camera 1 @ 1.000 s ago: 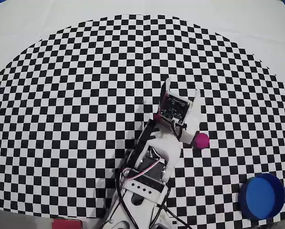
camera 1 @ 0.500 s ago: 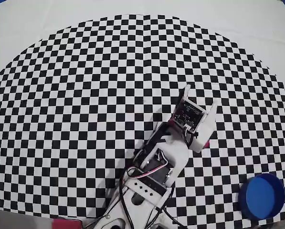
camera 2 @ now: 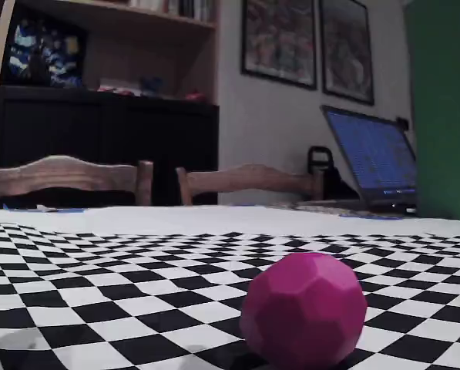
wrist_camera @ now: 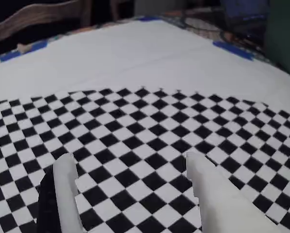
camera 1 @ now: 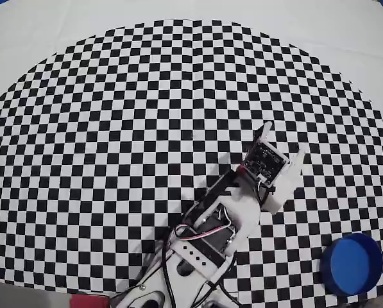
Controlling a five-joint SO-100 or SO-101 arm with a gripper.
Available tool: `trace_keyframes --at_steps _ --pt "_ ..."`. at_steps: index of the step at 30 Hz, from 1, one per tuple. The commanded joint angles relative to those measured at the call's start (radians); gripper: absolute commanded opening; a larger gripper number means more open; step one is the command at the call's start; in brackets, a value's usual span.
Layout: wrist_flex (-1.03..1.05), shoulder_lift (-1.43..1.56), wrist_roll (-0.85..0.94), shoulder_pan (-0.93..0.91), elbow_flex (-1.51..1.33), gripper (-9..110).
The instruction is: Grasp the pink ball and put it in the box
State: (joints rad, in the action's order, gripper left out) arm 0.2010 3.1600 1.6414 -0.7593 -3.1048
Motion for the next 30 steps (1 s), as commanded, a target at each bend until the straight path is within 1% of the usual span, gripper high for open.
trace_keyframes --at_steps 1,12,30 --pt "-0.002 -0.009 0.006 -0.034 -0.008 25" --pt "0.0 -0.009 0.006 -0.081 -0.008 25" --pt "0.003 -0.074 0.003 -0.106 -0.008 25"
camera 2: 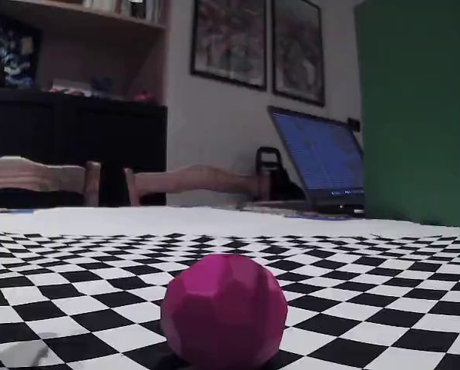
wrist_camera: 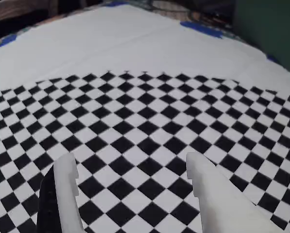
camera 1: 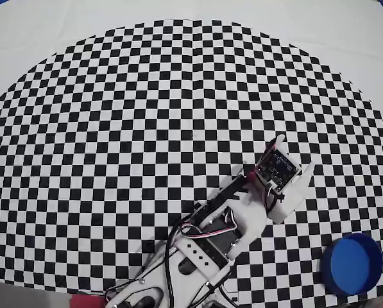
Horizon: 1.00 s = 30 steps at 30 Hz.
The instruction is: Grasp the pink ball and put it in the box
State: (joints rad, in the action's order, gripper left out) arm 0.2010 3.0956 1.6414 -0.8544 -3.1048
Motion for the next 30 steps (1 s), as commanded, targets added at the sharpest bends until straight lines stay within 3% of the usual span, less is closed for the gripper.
trace_keyframes --at_steps 1,30 --pt "0.003 -0.012 0.003 -0.011 -0.008 25" --pt "-0.035 -0.232 -0.005 -0.04 -0.008 27"
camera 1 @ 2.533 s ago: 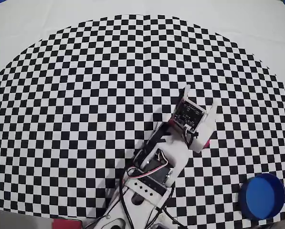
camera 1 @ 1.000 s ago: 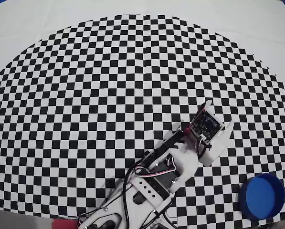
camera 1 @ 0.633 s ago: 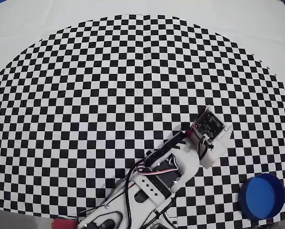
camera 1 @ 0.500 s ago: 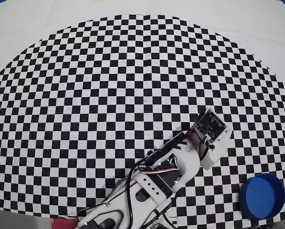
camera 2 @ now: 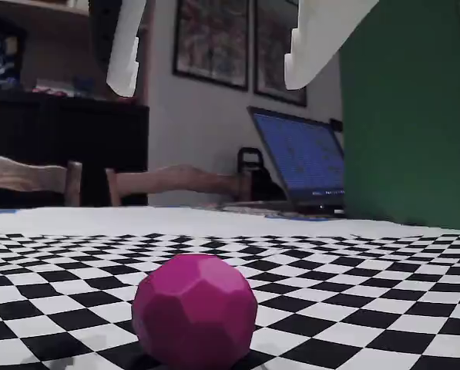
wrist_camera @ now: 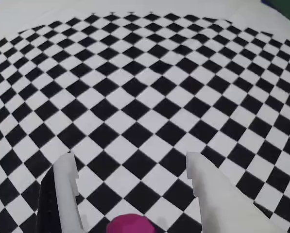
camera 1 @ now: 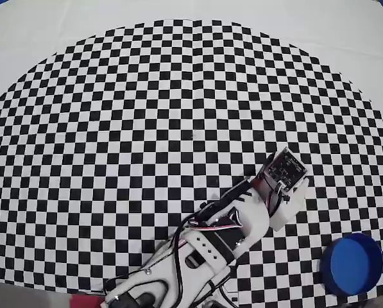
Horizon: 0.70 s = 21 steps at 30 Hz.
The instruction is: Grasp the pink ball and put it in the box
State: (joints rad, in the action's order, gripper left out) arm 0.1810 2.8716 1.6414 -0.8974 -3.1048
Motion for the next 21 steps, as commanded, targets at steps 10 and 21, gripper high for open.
trace_keyframes --at_steps 10,21 --pt "-0.015 -0.023 -0.058 0.005 -0.008 31" --pt "-0.02 -0.086 -0.063 0.002 -0.008 31"
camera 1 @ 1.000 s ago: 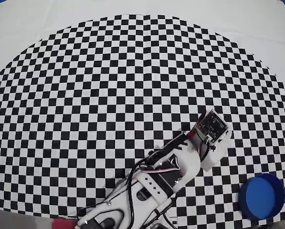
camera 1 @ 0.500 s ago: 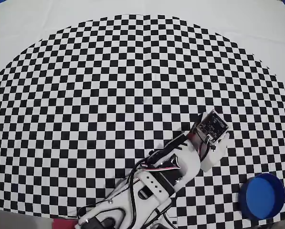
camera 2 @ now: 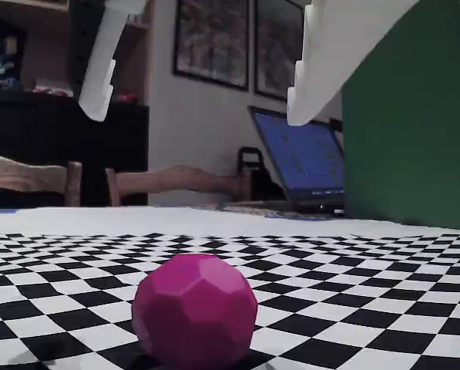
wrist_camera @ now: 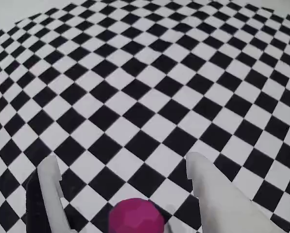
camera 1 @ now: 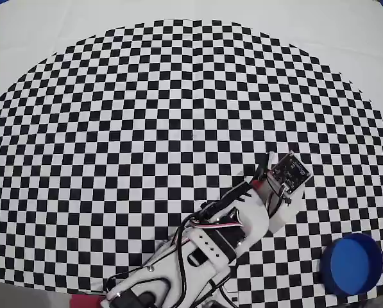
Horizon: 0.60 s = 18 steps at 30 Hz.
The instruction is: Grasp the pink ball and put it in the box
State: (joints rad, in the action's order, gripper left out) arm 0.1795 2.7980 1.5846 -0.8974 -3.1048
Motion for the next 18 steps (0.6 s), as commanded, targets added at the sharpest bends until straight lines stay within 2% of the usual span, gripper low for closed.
trace_keyframes --at_steps 1,18 --pt "-0.018 -0.018 -0.006 0.002 -0.008 31" --pt "-0.1 -0.196 -0.028 -0.005 -0.005 31"
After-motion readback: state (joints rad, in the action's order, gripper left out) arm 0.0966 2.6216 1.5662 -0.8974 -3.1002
